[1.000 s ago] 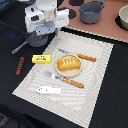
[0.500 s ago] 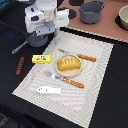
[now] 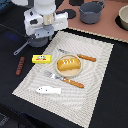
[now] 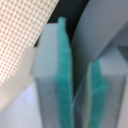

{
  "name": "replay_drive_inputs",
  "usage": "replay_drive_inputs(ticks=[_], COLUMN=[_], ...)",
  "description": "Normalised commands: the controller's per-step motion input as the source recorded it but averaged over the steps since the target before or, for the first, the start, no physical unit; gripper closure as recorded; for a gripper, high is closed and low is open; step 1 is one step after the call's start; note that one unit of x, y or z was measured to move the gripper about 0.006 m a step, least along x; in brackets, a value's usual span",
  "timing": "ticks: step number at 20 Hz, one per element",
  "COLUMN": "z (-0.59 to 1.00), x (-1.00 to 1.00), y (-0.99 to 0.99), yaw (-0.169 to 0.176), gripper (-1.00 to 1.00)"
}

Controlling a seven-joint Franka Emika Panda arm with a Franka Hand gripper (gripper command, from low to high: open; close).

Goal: Interact with the objects in diverse but meaningful ways.

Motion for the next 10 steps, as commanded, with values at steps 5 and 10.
replay_drive_inputs(ticks=[5,10], z=[0.48,0.64], x=[-0.08,-0.34], y=[0.01,0.08], yaw=[-0.015,-0.101], gripper=[1.0,1.0])
